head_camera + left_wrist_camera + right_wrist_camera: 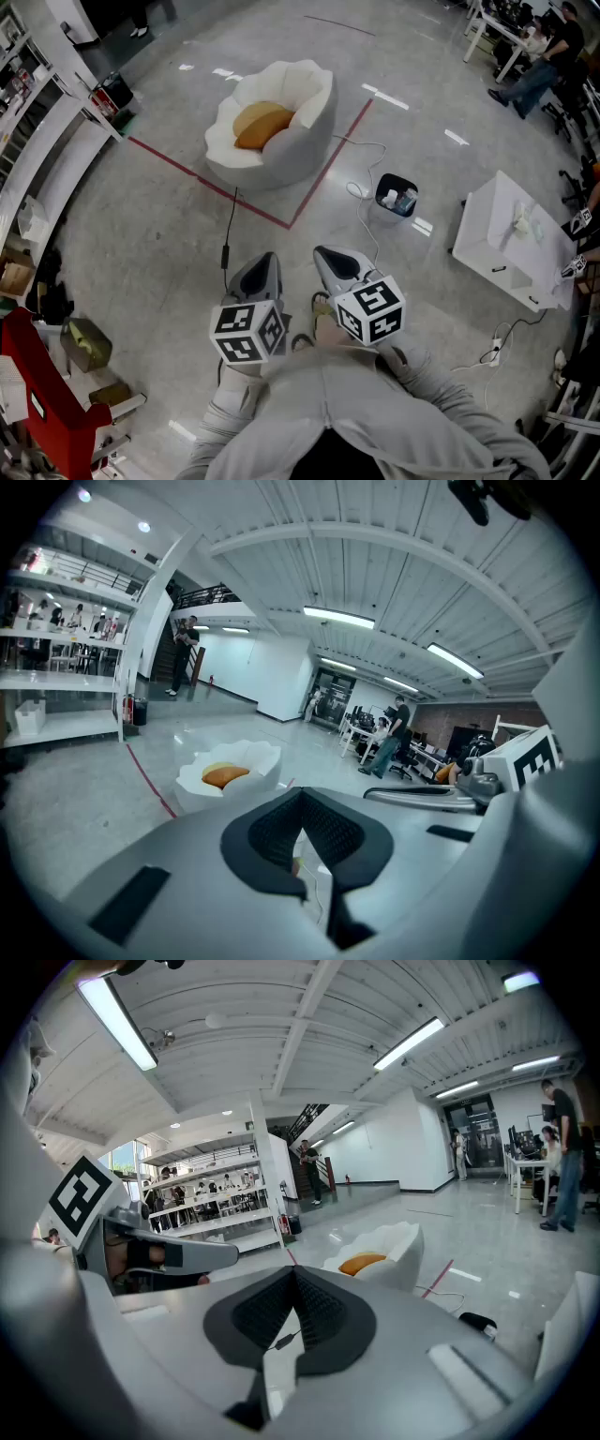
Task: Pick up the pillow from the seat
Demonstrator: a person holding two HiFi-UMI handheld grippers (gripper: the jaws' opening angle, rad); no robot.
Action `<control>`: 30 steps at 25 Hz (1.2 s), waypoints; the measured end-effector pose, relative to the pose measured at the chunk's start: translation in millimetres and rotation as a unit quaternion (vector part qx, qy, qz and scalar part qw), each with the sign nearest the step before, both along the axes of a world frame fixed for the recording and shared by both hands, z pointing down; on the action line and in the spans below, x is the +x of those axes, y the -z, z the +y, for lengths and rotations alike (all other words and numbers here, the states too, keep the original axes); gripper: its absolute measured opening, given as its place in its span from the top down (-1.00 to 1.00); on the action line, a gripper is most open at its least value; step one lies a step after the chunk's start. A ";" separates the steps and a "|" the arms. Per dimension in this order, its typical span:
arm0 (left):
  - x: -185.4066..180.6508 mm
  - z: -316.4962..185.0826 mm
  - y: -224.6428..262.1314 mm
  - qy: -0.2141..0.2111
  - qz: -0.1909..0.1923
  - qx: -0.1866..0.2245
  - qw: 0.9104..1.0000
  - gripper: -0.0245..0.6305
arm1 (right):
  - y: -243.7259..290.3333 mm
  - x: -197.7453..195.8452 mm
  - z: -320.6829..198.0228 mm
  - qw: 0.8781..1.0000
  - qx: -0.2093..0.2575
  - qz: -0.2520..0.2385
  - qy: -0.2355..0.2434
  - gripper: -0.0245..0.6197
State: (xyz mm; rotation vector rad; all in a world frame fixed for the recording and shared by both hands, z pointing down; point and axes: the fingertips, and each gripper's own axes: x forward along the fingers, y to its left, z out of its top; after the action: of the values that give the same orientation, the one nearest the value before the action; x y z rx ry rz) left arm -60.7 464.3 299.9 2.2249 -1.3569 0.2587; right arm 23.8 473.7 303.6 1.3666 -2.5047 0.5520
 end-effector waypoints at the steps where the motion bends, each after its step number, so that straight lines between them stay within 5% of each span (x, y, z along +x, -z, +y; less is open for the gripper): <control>1: -3.6 0.6 0.0 0.002 -0.002 0.000 1.000 0.91 | -1.4 -2.7 1.3 1.000 0.000 0.000 0.003 0.93; 19: 3.5 -23.2 -6.3 -0.009 0.001 -0.012 1.000 0.91 | -12.7 -4.9 -28.8 1.000 -0.015 0.005 0.025 0.93; 30: 8.2 -74.2 -4.0 0.038 0.004 -0.017 0.999 0.91 | -3.4 8.7 -82.0 0.998 -0.010 -0.002 0.059 0.92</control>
State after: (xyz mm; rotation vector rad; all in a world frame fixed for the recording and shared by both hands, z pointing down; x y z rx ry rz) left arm -52.5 390.1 303.9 2.1391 -1.4191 0.2433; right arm 32.5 391.7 306.9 1.2037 -2.5562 0.5543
